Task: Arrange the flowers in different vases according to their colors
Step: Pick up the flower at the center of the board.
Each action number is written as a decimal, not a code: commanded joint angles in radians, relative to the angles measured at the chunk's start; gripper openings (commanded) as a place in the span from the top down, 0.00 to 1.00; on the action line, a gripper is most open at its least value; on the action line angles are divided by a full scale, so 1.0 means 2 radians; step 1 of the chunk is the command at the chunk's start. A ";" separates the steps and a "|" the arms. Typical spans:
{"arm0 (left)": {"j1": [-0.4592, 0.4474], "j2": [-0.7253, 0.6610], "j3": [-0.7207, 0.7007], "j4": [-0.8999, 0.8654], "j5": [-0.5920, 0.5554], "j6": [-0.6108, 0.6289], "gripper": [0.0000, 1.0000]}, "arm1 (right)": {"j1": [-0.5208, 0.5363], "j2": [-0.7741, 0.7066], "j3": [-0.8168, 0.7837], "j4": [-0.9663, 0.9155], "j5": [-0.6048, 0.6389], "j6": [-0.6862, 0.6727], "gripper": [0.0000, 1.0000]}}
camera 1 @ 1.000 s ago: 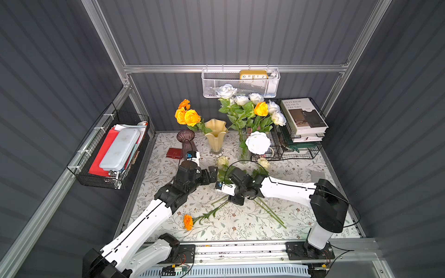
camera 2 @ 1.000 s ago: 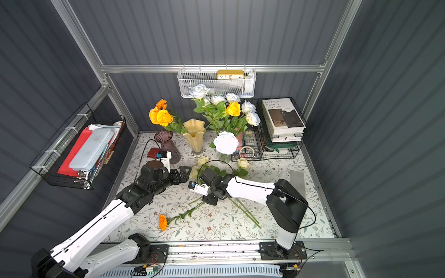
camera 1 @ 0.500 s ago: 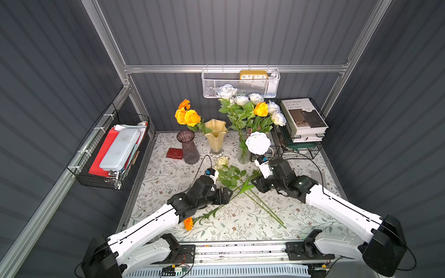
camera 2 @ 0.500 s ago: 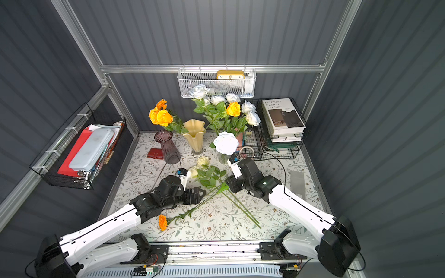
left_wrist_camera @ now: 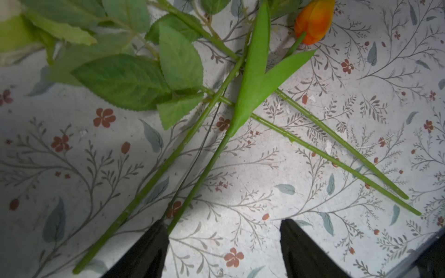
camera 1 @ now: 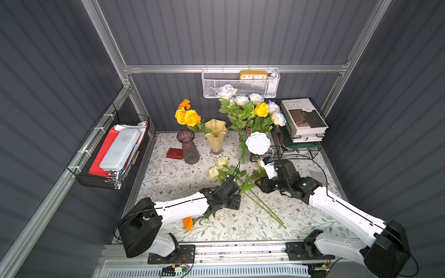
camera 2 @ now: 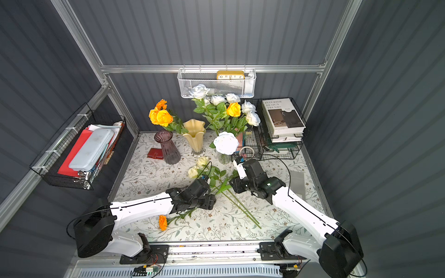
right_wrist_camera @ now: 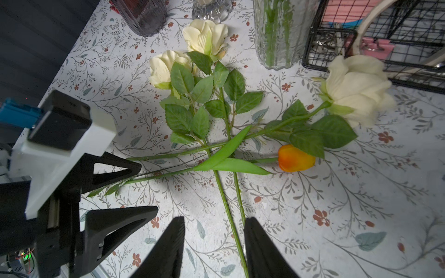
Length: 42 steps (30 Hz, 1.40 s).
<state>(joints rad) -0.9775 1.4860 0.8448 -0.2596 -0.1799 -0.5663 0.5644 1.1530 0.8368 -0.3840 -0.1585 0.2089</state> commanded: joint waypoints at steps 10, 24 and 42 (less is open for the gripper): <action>-0.002 0.058 0.036 0.012 0.011 0.058 0.39 | -0.008 -0.013 -0.016 -0.006 -0.006 0.000 0.55; -0.001 0.112 0.051 0.038 0.022 0.074 0.40 | -0.011 -0.023 -0.033 -0.003 -0.009 -0.004 0.55; -0.001 0.143 0.056 0.045 0.025 0.082 0.54 | -0.014 -0.026 -0.037 0.002 -0.011 -0.010 0.55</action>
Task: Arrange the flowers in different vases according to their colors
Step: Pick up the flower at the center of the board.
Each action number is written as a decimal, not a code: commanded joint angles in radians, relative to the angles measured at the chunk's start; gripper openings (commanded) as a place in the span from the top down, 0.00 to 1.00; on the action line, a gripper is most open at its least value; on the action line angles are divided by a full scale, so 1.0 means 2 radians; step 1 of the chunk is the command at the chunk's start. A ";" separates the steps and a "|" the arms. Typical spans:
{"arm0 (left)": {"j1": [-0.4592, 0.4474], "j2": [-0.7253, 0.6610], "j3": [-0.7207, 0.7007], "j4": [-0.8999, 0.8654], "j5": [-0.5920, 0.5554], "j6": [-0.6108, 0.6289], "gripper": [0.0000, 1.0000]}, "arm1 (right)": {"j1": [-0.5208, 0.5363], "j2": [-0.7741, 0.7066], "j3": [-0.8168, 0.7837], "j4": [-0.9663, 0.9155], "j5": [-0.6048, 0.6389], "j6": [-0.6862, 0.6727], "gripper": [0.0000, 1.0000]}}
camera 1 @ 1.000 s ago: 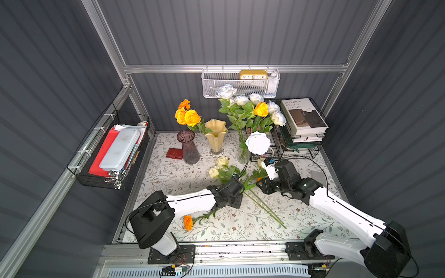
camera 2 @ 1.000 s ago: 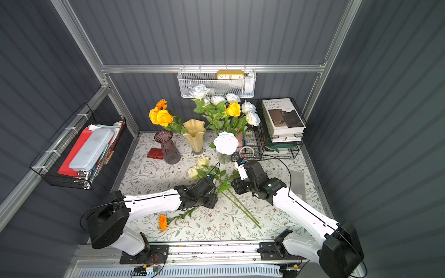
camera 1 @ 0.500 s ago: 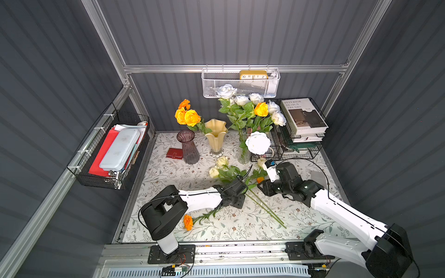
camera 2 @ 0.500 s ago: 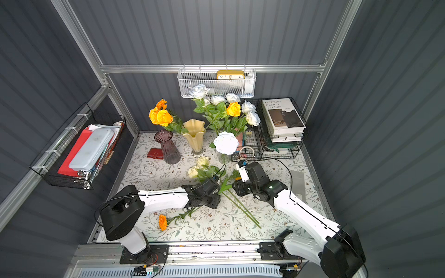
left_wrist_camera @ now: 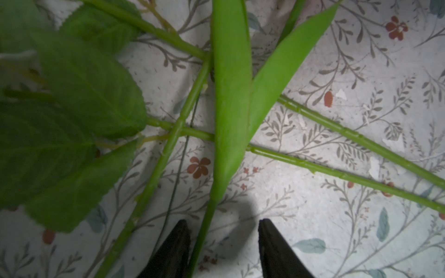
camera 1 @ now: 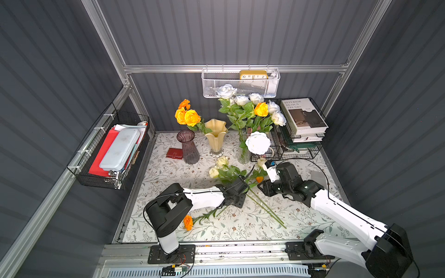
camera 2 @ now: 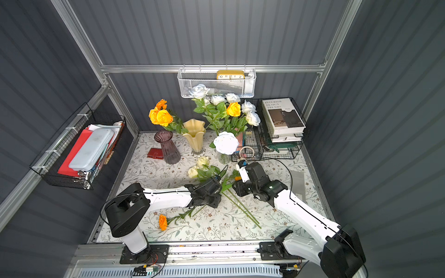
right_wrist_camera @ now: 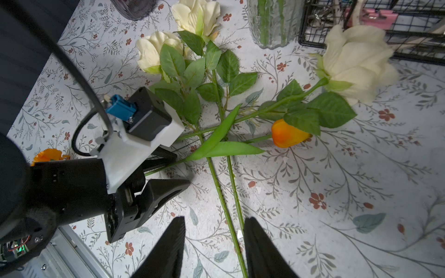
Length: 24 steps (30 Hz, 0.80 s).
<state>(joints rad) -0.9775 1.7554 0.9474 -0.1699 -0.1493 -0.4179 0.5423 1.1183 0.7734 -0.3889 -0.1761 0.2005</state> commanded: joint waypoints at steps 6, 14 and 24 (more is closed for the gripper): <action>-0.001 0.018 0.008 -0.005 0.008 0.012 0.68 | -0.004 -0.014 -0.008 0.004 0.000 -0.004 0.56; -0.002 0.021 0.020 -0.026 0.001 0.020 0.92 | -0.003 -0.023 -0.008 0.001 0.006 -0.001 0.56; -0.002 -0.029 0.042 -0.035 0.005 0.072 1.00 | -0.005 -0.061 0.011 -0.027 0.047 0.024 0.57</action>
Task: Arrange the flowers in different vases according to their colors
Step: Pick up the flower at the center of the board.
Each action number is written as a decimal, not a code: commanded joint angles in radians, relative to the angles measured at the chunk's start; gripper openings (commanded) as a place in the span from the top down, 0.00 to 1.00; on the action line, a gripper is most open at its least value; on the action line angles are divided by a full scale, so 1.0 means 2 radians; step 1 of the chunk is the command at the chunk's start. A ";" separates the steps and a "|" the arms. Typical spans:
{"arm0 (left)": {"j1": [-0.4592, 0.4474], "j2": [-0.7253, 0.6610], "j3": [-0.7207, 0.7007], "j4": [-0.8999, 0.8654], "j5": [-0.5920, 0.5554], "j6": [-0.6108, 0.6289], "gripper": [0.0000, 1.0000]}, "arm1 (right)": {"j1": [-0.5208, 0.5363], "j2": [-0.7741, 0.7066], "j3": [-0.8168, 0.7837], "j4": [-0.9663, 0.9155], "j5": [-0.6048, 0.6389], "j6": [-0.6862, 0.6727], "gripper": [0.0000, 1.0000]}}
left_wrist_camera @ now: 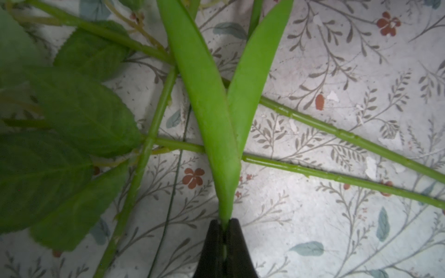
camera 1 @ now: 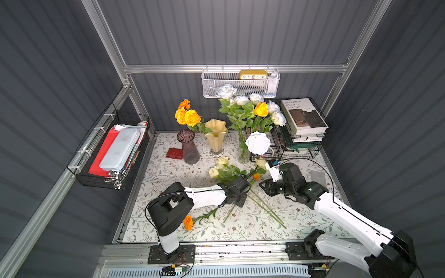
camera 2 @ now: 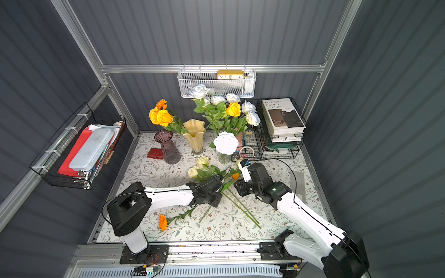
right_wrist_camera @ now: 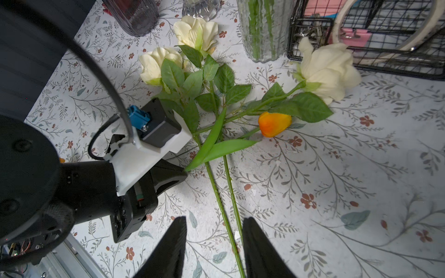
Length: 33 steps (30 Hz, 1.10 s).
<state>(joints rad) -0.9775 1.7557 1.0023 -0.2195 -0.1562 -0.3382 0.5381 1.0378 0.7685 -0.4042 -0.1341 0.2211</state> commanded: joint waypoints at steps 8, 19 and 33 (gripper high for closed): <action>-0.015 -0.077 0.034 -0.001 0.047 0.080 1.00 | -0.076 -0.127 0.022 -0.057 0.051 0.054 0.55; -0.016 -0.170 0.077 0.024 0.133 0.149 1.00 | -0.126 -0.195 0.003 -0.082 0.042 0.070 0.55; -0.014 -0.441 0.089 0.222 -0.037 0.251 1.00 | -0.143 -0.168 -0.005 -0.062 0.010 0.061 0.55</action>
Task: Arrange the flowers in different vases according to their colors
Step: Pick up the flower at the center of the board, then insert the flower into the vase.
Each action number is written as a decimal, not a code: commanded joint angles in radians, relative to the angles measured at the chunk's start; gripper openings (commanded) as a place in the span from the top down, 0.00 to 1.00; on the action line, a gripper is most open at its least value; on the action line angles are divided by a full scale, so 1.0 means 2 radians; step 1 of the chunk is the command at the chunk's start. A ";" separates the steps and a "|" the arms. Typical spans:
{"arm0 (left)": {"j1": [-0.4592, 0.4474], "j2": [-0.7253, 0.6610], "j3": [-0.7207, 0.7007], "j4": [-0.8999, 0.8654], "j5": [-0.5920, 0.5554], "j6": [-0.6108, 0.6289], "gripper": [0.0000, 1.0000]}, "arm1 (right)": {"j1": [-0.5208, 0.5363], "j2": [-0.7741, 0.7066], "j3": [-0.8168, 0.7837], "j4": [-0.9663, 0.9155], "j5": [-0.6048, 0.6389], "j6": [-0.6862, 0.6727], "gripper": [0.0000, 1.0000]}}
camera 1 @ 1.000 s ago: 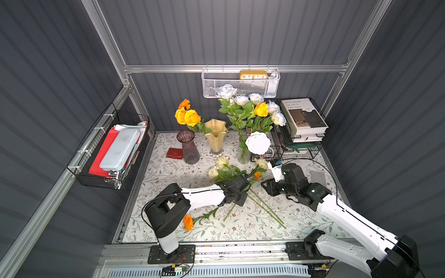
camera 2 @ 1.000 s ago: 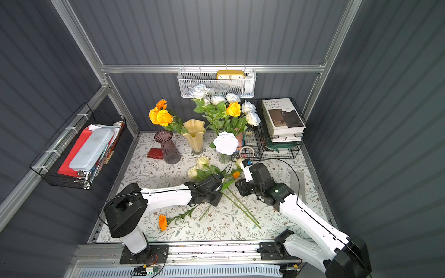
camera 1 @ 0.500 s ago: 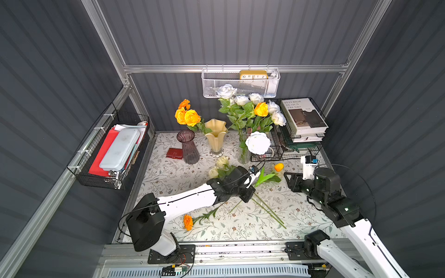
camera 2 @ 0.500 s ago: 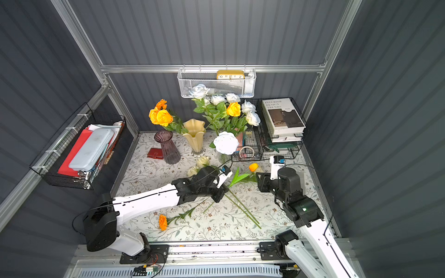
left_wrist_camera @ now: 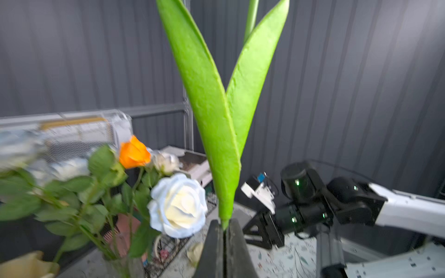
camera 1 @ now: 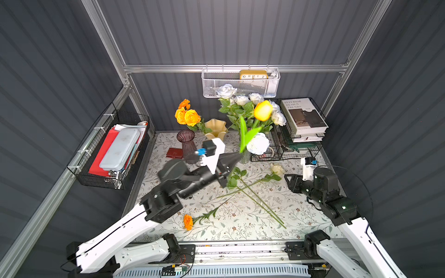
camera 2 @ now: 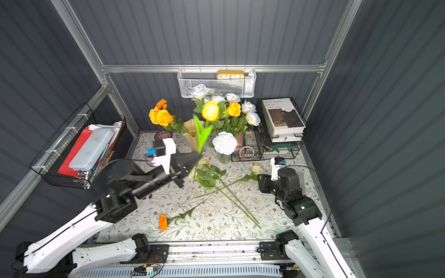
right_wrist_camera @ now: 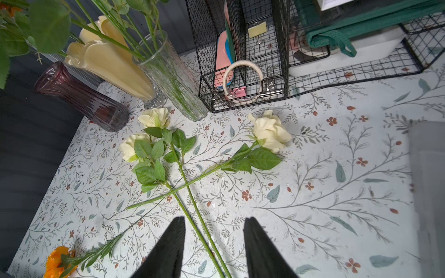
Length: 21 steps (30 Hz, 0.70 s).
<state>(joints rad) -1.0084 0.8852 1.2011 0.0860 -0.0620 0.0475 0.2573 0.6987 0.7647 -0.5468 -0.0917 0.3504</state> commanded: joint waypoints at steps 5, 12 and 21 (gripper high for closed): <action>0.075 0.050 0.017 0.140 -0.076 0.098 1.00 | -0.007 0.015 -0.007 0.027 -0.024 -0.003 0.55; 0.292 0.202 0.087 0.215 0.096 -0.012 1.00 | -0.011 0.037 -0.013 0.044 -0.040 -0.001 0.56; 0.327 0.349 0.163 0.305 0.145 -0.052 1.00 | -0.016 0.050 -0.026 0.062 -0.049 -0.010 0.56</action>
<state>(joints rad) -0.3588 1.5711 1.4696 0.5606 0.1619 -0.0063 0.2302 0.7906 0.7345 -0.4564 -0.1749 0.3439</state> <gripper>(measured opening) 0.065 0.442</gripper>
